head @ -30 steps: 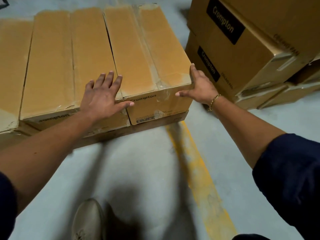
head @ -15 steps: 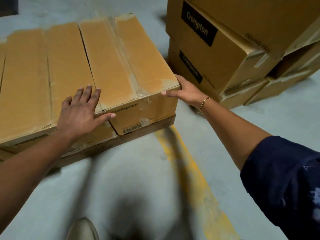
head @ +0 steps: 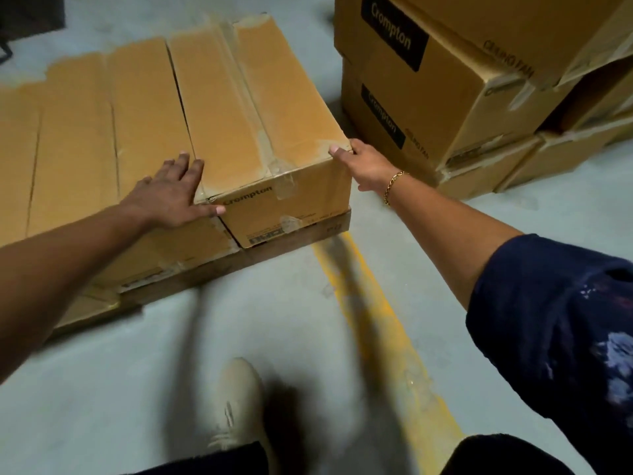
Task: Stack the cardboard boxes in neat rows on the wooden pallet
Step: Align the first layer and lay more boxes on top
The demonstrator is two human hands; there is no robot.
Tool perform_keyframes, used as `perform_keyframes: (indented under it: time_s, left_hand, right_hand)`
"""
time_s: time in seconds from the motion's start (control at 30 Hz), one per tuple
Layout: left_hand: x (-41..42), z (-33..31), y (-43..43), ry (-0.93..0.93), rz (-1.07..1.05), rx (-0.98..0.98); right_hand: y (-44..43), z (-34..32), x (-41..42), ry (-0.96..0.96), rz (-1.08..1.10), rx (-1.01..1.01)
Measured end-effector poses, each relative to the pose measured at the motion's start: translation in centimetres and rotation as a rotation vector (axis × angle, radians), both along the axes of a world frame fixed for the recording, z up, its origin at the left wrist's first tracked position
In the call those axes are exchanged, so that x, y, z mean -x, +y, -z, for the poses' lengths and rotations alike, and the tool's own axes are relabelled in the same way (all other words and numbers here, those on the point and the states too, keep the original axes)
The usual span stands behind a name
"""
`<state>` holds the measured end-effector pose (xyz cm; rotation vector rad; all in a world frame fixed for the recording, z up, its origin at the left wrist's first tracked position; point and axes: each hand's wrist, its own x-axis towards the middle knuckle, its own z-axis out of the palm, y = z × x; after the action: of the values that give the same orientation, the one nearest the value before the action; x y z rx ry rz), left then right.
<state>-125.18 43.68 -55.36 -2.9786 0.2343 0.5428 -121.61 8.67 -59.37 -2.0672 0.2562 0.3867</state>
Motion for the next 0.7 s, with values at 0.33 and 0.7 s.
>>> perform_keyframes:
  time_s: [0.33, 0.7]
  left_hand:
    - [2.1, 1.4, -0.4, -0.175, -0.065, 0.056]
    - [0.8, 2.1, 0.3, -0.271, 0.020, -0.060]
  right_hand:
    - [0.5, 0.1, 0.4, 0.019, 0.048, -0.138]
    - [-1.9, 0.9, -1.1, -0.056, -0.027, -0.195]
